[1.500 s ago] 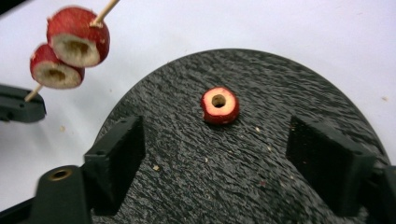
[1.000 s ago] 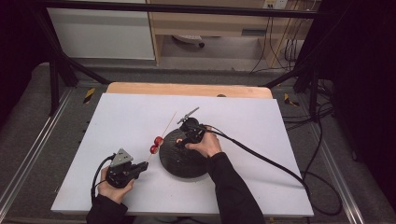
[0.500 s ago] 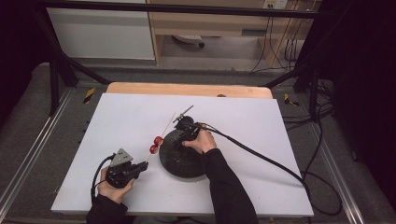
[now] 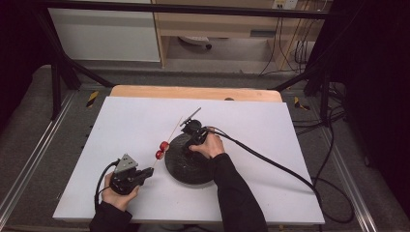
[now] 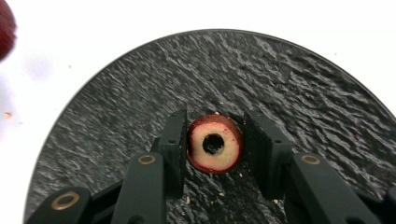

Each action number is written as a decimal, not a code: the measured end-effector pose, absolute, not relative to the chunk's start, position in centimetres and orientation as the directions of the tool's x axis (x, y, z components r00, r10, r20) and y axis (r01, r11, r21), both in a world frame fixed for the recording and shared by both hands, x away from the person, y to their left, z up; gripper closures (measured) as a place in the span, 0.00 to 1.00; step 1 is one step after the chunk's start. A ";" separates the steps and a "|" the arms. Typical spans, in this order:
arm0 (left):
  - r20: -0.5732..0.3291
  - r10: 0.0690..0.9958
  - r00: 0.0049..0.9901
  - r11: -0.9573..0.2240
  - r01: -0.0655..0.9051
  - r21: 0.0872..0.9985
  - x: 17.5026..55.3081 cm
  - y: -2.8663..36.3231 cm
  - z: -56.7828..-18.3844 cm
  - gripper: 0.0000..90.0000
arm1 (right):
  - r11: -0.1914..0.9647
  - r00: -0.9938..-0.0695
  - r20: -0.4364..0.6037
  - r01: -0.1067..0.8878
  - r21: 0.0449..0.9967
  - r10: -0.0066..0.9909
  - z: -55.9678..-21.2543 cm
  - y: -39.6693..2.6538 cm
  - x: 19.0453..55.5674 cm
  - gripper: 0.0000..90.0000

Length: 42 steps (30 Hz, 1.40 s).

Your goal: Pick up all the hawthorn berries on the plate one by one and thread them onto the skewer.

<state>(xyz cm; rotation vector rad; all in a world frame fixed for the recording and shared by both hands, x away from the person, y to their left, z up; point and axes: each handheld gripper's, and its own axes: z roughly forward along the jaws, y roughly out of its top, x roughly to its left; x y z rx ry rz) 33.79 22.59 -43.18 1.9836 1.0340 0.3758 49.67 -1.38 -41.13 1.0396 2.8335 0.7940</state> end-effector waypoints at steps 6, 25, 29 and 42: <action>-0.109 0.781 0.615 -0.303 0.525 0.796 33.7 22.6 -43.1 0.98 | 0.625 -0.770 0.177 0.610 0.487 0.613 -40.1 -1.7 49.4 0.69; -0.106 0.770 0.629 -0.303 0.507 0.807 33.2 22.0 -42.8 0.98 | 0.538 -0.745 0.222 0.623 0.568 0.629 -36.2 -5.1 46.7 0.69; -0.103 0.766 0.634 -0.308 0.504 0.807 33.1 21.8 -42.7 0.98 | 0.487 -0.727 0.247 0.633 0.602 0.640 -35.9 -6.3 46.1 0.69; -0.097 0.759 0.644 -0.319 0.497 0.807 32.9 21.4 -42.7 0.98 | 0.203 -0.682 0.389 0.618 0.759 0.620 -37.1 -9.5 43.6 0.69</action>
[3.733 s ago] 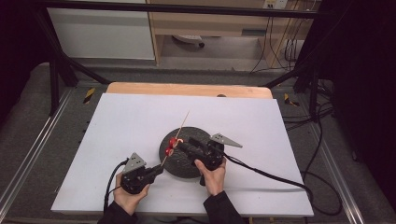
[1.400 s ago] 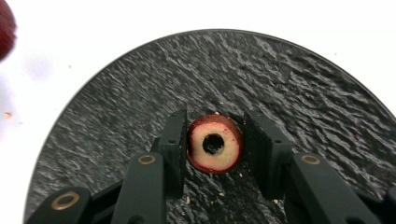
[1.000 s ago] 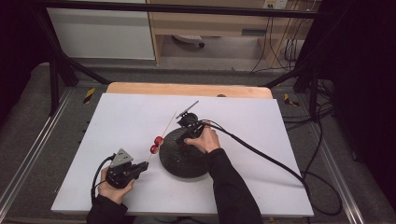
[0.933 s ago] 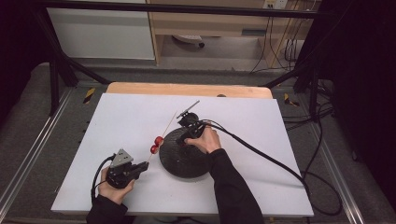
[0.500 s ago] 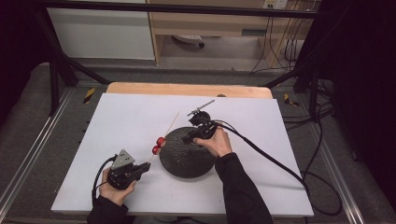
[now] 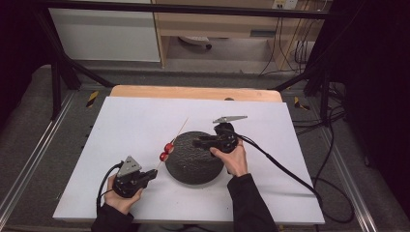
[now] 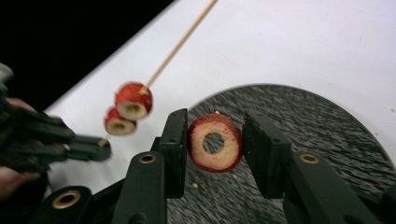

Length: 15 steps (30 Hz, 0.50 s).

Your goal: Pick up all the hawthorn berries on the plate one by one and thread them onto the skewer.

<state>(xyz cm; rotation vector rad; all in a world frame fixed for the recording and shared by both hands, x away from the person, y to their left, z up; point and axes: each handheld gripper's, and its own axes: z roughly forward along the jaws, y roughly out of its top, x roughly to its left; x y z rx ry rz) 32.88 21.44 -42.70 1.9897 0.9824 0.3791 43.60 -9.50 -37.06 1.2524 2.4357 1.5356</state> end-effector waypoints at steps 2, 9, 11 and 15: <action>-0.098 0.758 0.645 -0.319 0.497 0.807 32.8 21.4 -42.7 0.98 | 0.149 -0.670 0.411 0.614 0.776 0.619 -37.4 -9.9 43.1 0.69; -0.098 0.754 0.650 -0.318 0.492 0.810 32.6 21.0 -42.6 0.98 | -0.032 -0.626 0.487 0.594 0.804 0.610 -38.6 -10.7 41.8 0.69; -0.099 0.753 0.651 -0.318 0.491 0.811 32.5 20.9 -42.6 0.98 | -0.074 -0.619 0.505 0.586 0.807 0.602 -39.0 -10.8 41.5 0.69; -0.097 0.748 0.656 -0.322 0.487 0.812 32.4 20.7 -42.6 0.98 | -0.142 -0.609 0.527 0.565 0.813 0.592 -39.6 -10.9 41.0 0.69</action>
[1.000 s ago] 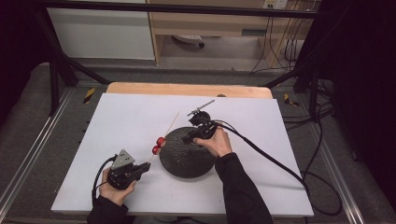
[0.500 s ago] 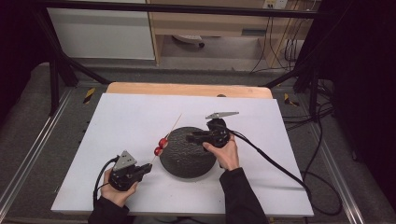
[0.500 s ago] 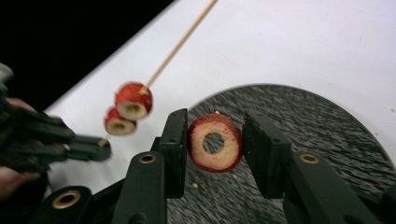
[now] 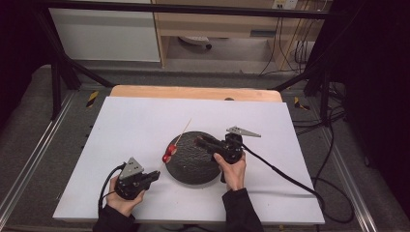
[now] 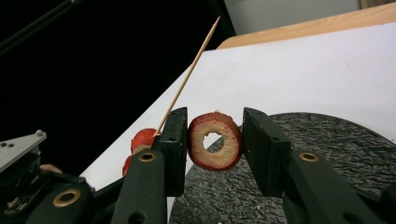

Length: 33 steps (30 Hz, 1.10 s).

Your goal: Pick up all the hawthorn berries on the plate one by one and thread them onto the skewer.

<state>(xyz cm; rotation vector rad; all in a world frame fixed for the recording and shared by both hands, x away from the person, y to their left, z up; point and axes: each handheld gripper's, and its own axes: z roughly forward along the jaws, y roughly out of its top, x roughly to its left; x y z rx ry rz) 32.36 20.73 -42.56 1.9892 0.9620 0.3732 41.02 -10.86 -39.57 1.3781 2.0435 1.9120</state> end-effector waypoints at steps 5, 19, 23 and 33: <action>-0.092 0.746 0.659 -0.326 0.483 0.813 32.2 20.5 -42.5 0.98 | -0.216 -0.587 0.557 0.549 0.807 0.588 -40.0 -10.9 40.7 0.69; -0.112 0.743 0.660 -0.306 0.483 0.821 31.6 19.6 -42.6 0.98 | -0.371 -0.540 0.629 0.516 0.772 0.559 -38.9 -11.7 41.5 0.69; -0.117 0.742 0.660 -0.302 0.485 0.820 31.5 19.4 -42.6 0.98 | -0.421 -0.528 0.650 0.498 0.758 0.547 -38.5 -12.0 42.0 0.69; -0.129 0.738 0.662 -0.287 0.480 0.829 31.0 18.6 -42.6 0.98 | -0.516 -0.496 0.693 0.464 0.721 0.523 -37.9 -12.4 43.2 0.69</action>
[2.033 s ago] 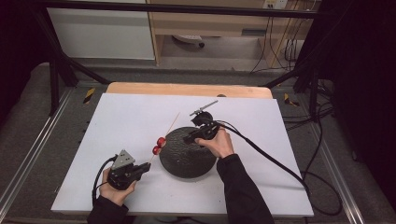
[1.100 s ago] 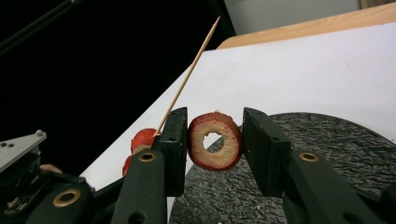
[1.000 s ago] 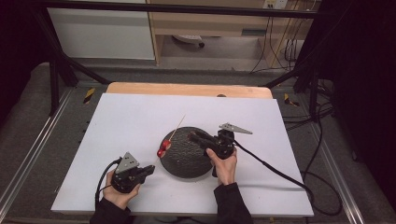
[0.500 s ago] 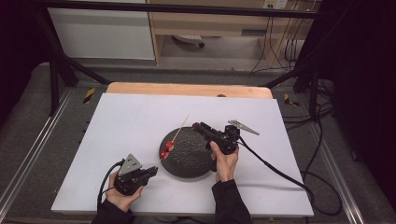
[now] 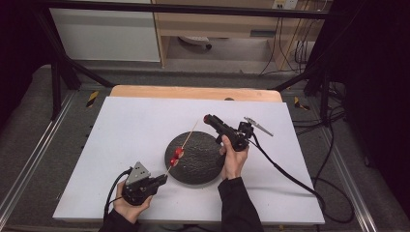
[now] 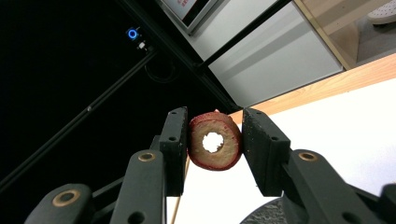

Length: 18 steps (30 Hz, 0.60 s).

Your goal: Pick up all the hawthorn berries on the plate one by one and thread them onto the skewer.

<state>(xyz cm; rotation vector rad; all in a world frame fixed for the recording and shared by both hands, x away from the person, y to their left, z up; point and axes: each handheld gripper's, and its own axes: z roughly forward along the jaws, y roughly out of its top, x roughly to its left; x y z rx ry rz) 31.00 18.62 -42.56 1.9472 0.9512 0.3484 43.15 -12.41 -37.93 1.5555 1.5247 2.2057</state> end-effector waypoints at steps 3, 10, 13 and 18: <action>-0.133 0.735 0.664 -0.285 0.482 0.829 30.9 18.4 -42.6 0.98 | -0.530 -0.492 0.700 0.459 0.714 0.517 -37.8 -12.2 43.3 0.69; -0.146 0.735 0.662 -0.272 0.484 0.832 30.8 18.3 -42.6 0.98 | -0.564 -0.492 0.713 0.441 0.698 0.499 -37.6 -11.3 43.9 0.69; -0.148 0.736 0.661 -0.269 0.486 0.831 30.8 18.3 -42.6 0.98 | -0.568 -0.495 0.714 0.438 0.697 0.495 -37.6 -10.9 44.2 0.69; -0.152 0.736 0.659 -0.265 0.487 0.832 30.8 18.4 -42.5 0.98 | -0.580 -0.494 0.724 0.439 0.686 0.481 -37.7 -10.1 44.4 0.69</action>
